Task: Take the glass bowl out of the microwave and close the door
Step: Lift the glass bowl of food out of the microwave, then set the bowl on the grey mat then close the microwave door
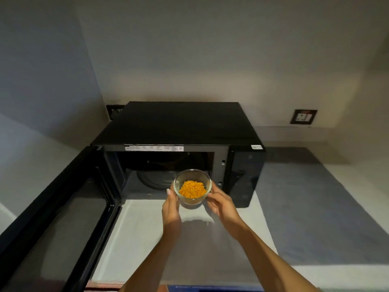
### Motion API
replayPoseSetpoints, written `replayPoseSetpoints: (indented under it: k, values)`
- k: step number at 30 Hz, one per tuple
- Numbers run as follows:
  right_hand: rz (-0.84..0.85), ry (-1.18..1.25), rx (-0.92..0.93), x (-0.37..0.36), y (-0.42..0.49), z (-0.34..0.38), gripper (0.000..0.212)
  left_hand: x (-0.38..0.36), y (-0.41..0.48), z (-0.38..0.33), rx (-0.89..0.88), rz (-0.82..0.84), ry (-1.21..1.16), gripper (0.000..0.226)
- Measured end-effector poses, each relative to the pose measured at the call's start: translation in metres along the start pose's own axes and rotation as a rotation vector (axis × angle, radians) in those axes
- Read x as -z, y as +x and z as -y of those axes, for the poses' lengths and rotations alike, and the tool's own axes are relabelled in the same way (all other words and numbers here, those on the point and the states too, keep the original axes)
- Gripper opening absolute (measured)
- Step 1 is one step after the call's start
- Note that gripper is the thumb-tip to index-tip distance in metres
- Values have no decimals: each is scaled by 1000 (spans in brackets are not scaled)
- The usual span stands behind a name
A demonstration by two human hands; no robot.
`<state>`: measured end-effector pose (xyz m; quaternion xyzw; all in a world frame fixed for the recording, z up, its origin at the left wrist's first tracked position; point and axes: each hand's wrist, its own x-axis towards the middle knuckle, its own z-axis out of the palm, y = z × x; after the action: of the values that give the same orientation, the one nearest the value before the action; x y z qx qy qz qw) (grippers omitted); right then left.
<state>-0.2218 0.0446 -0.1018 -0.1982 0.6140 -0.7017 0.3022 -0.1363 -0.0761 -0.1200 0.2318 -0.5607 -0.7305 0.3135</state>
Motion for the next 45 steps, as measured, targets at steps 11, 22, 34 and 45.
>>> replayPoseSetpoints:
  k: [11,22,34,45]
  values:
    - [-200,-47,65,83,-85,-14,41,-63,-71,44,-30,245,50,52]
    - [-488,193,72,191,-133,0,37,-182,-86,73,75,559,51,41]
    - [-617,126,186,285,-93,26,37,-295,-42,103,13,624,281,67]
    - [-647,202,154,355,-22,8,40,-354,17,138,107,685,424,48]
